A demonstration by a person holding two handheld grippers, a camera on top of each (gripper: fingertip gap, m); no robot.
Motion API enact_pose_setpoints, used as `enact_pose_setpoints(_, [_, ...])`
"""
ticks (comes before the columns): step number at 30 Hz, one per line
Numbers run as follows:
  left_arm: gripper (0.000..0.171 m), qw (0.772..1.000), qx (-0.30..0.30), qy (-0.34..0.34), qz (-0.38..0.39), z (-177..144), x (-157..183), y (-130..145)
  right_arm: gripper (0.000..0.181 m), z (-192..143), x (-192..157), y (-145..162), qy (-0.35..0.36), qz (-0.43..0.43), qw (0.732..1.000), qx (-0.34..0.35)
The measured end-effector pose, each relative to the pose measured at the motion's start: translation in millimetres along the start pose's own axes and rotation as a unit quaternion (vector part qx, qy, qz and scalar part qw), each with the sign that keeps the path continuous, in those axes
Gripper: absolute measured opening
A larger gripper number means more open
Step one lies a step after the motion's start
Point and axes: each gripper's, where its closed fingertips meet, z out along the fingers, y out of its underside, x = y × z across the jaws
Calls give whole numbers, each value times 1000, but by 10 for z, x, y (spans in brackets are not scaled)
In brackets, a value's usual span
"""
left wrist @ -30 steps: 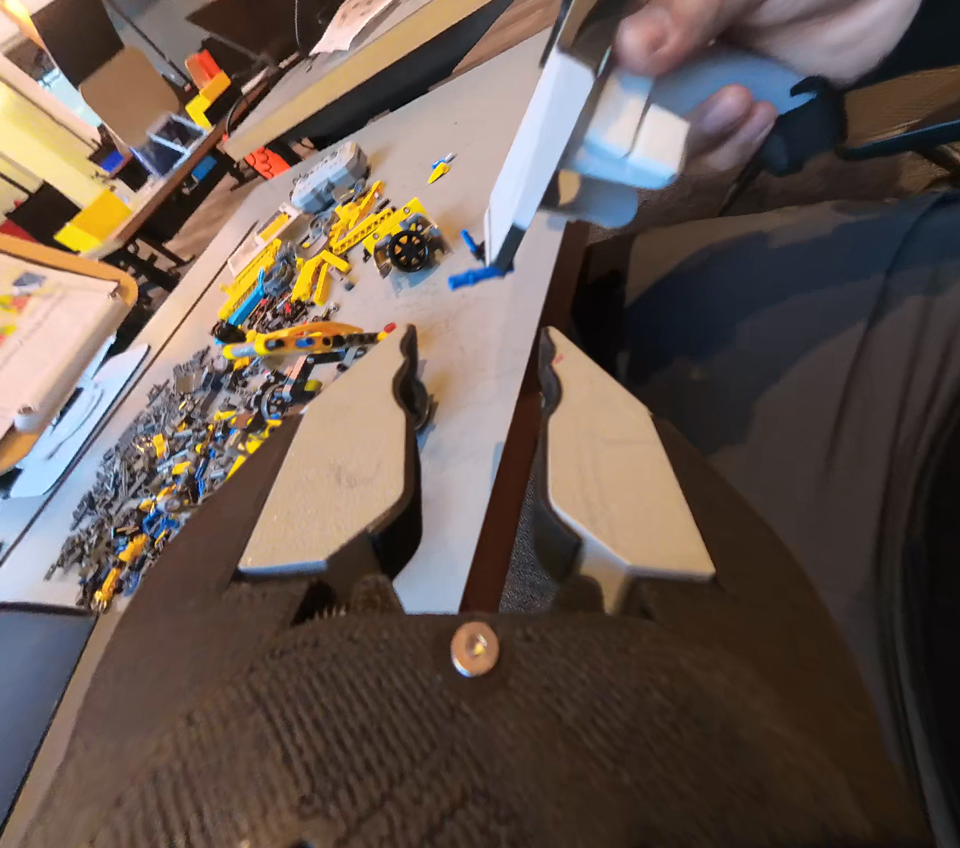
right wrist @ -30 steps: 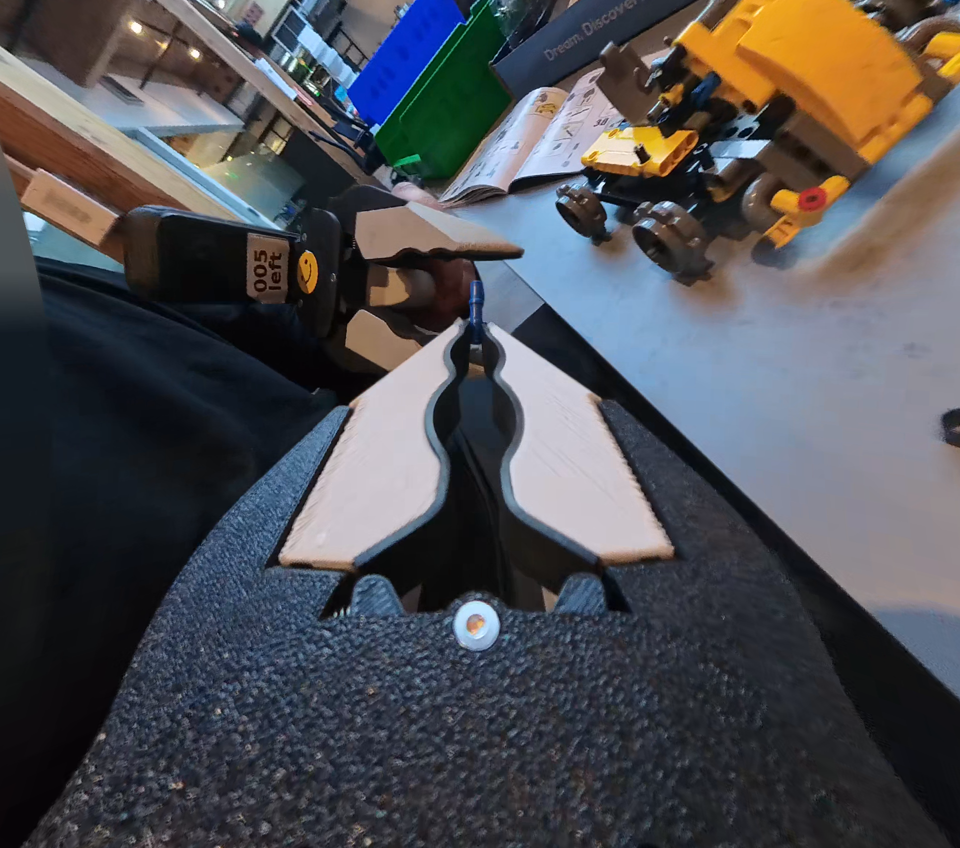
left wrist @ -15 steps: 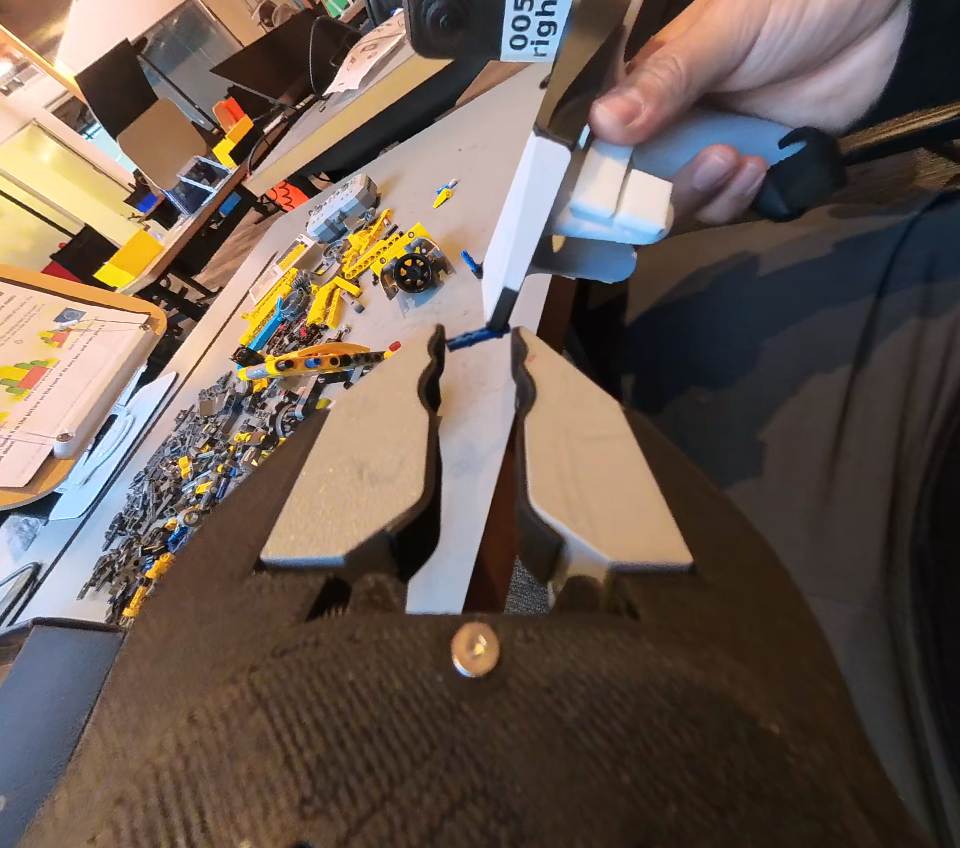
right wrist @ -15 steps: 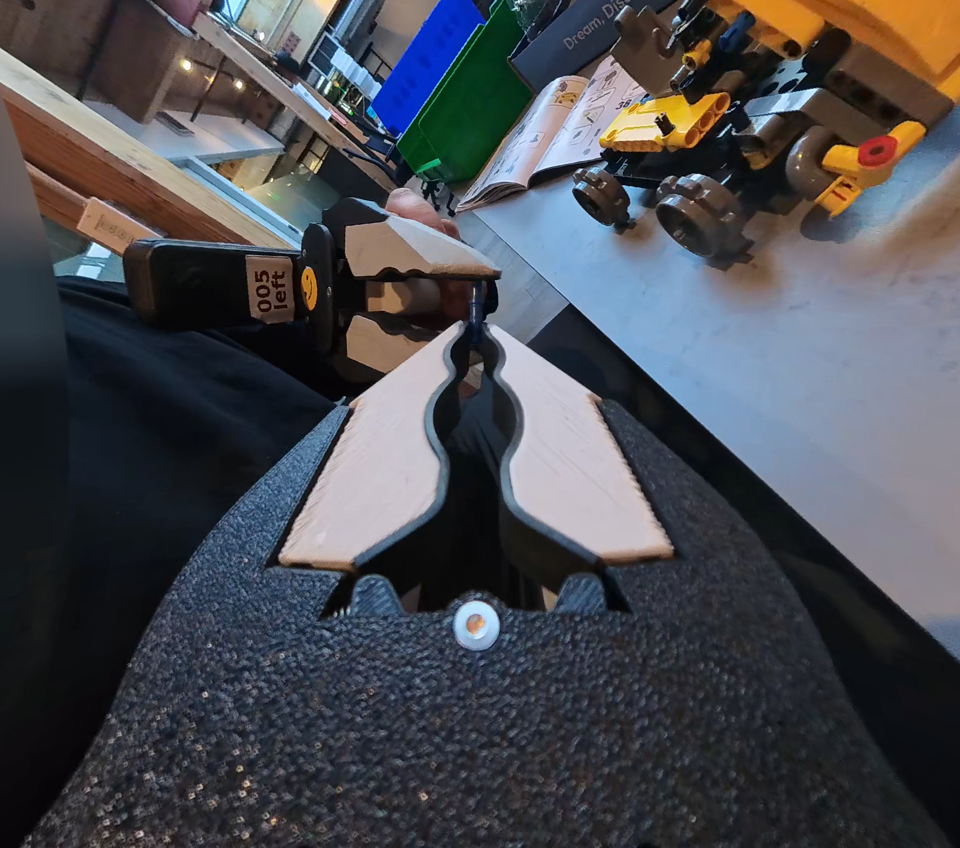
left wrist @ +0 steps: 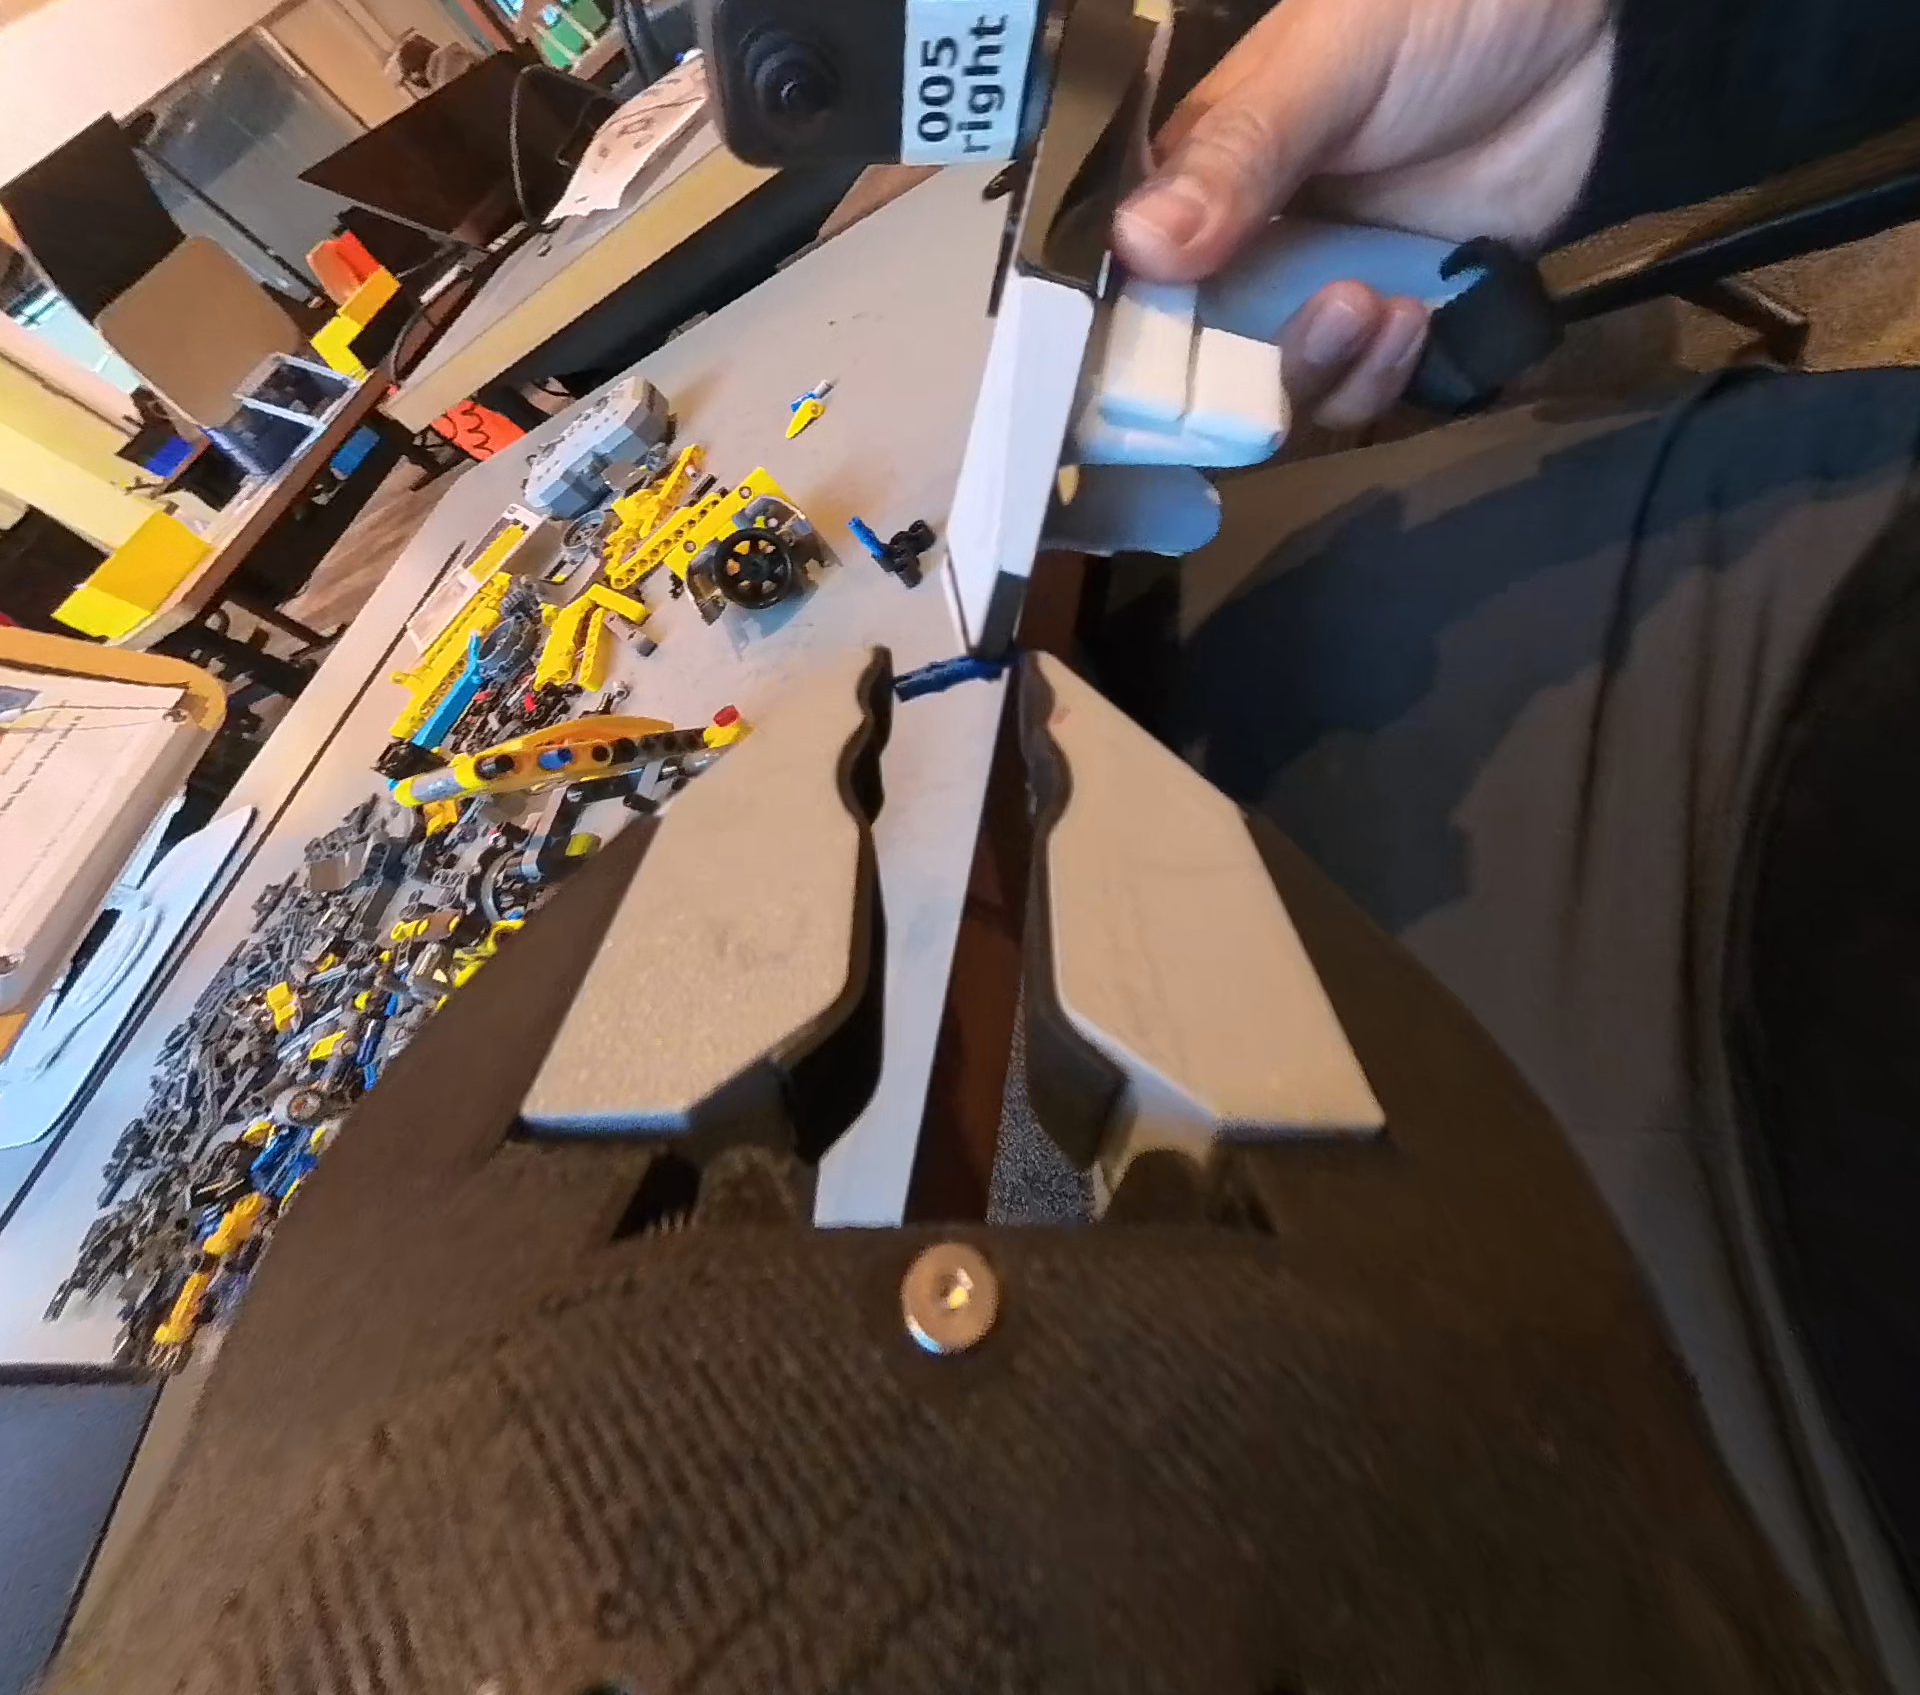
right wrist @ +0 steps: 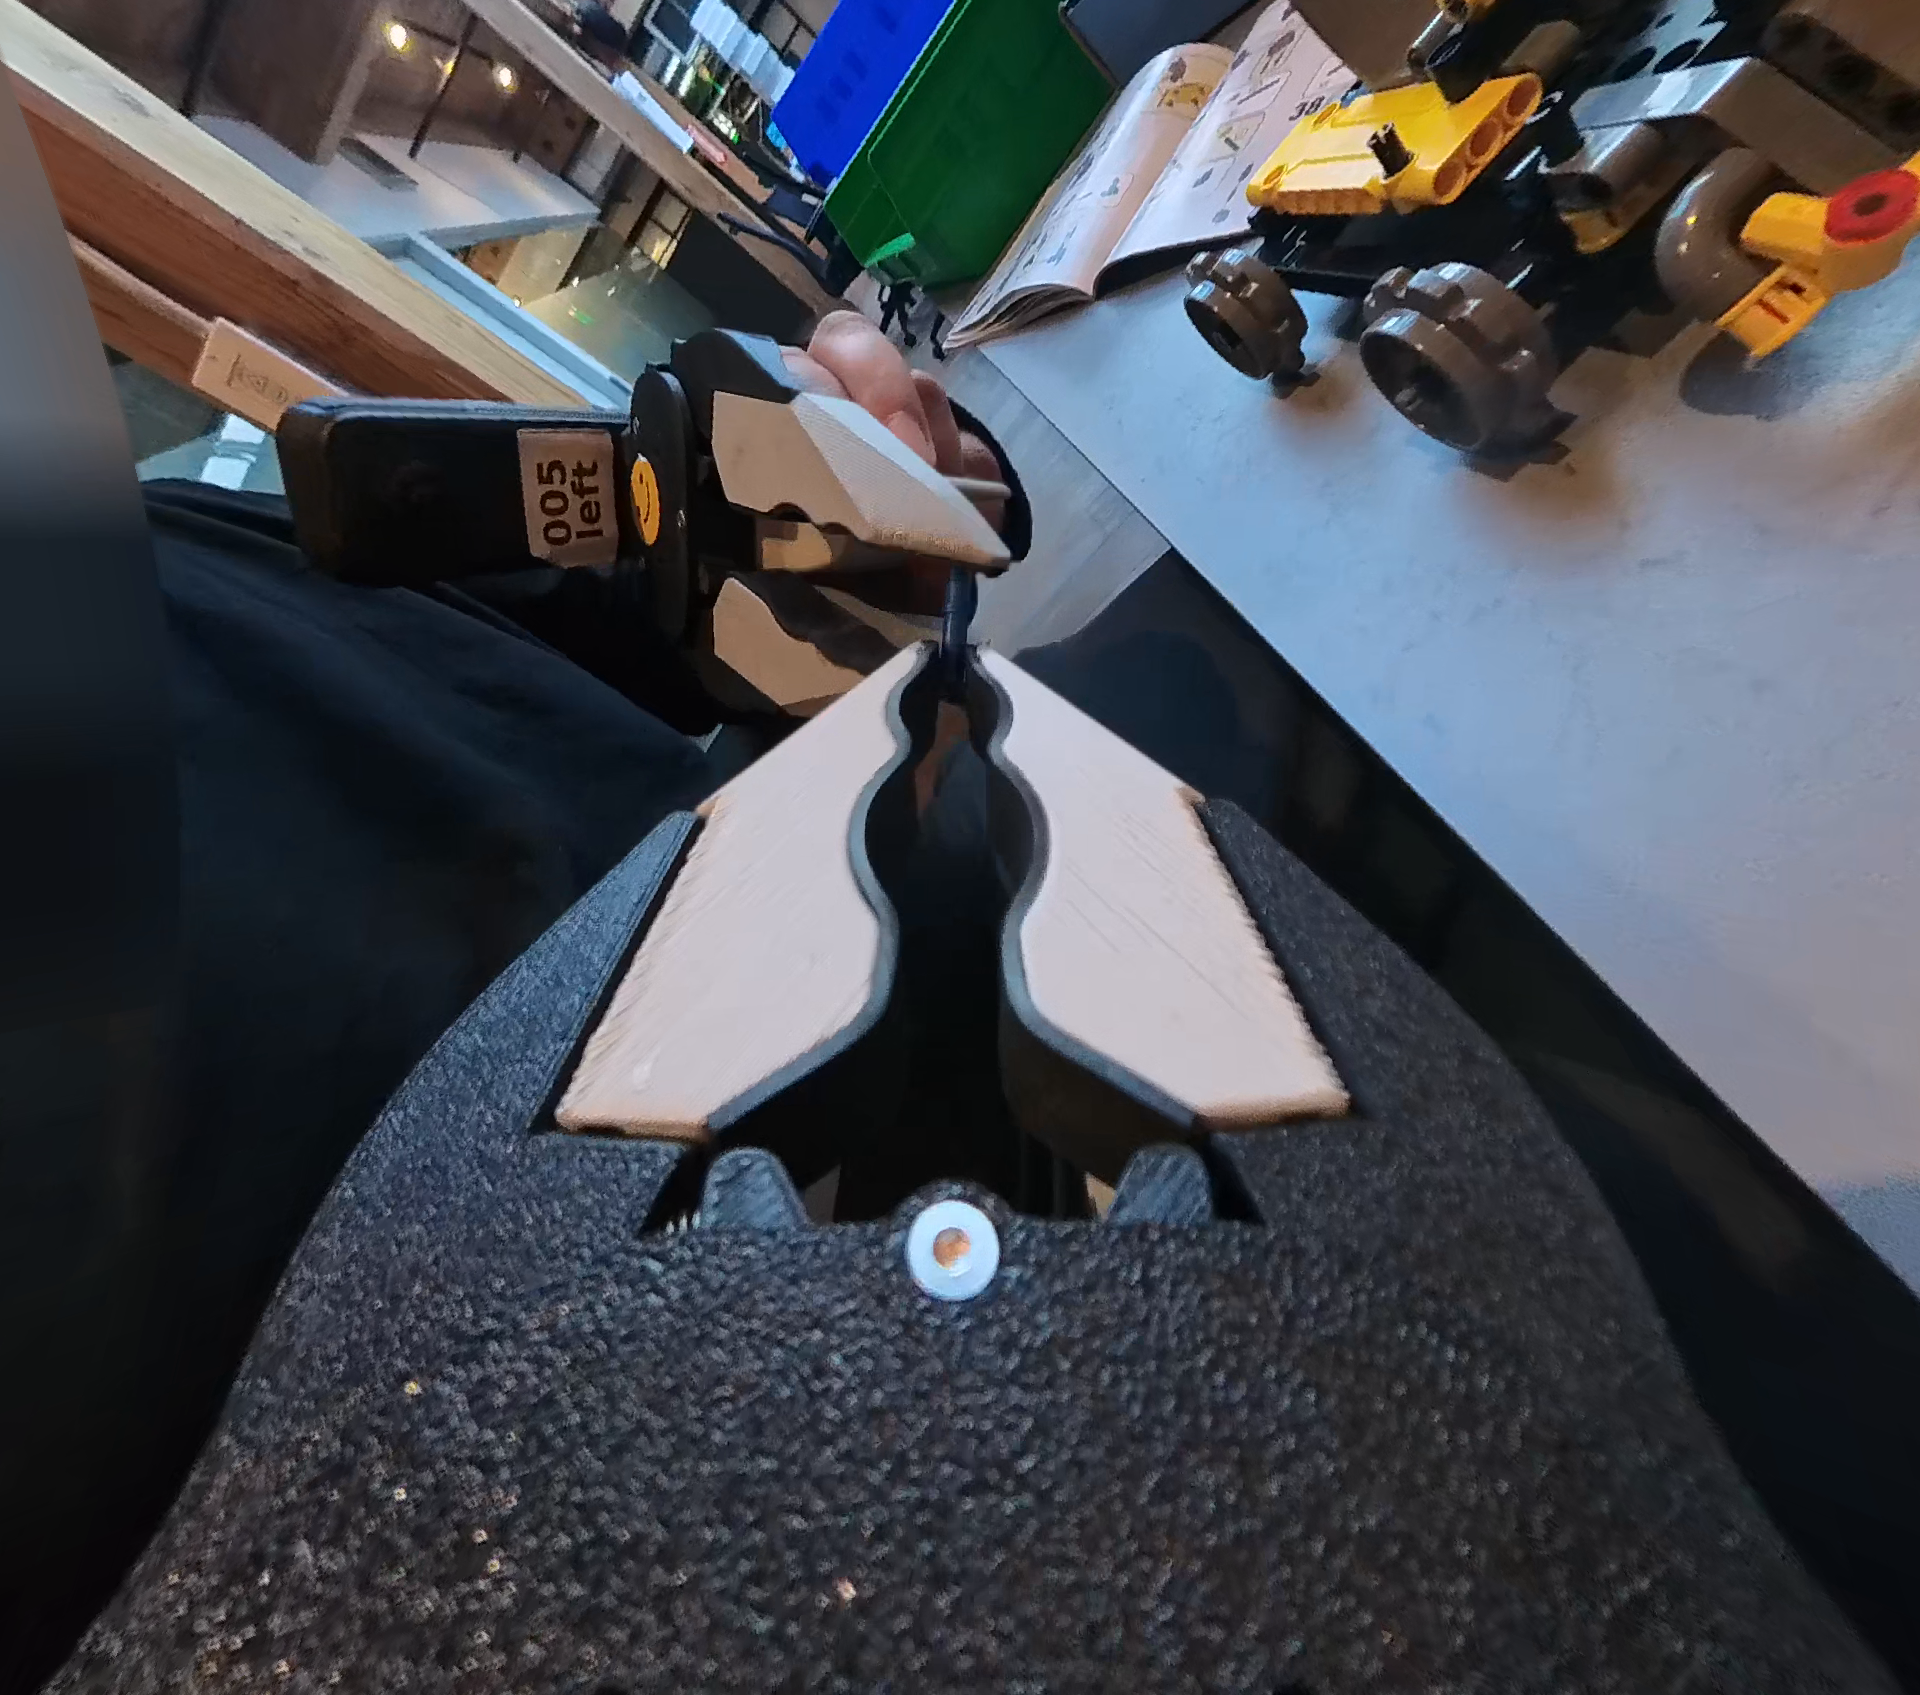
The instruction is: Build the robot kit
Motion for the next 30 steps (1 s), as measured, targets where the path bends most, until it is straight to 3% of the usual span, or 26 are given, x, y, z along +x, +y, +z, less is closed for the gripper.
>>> enact_pose_setpoints(16, [23, 999, -7, 47, -1, 15, 146, 35, 4, 25, 28, 91, 2, -1, 1000, -24])
enact_pose_setpoints(23, [29, 990, -19, 16, -135, 27, -76, 68, 4, -57, 42, -180, 5, 10, 998, 70])
enact_pose_setpoints(30, [24, 946, 38, 90, -310, -45, -87, -117, 3, -32, -98, -354, -23, -22, 988, 150])
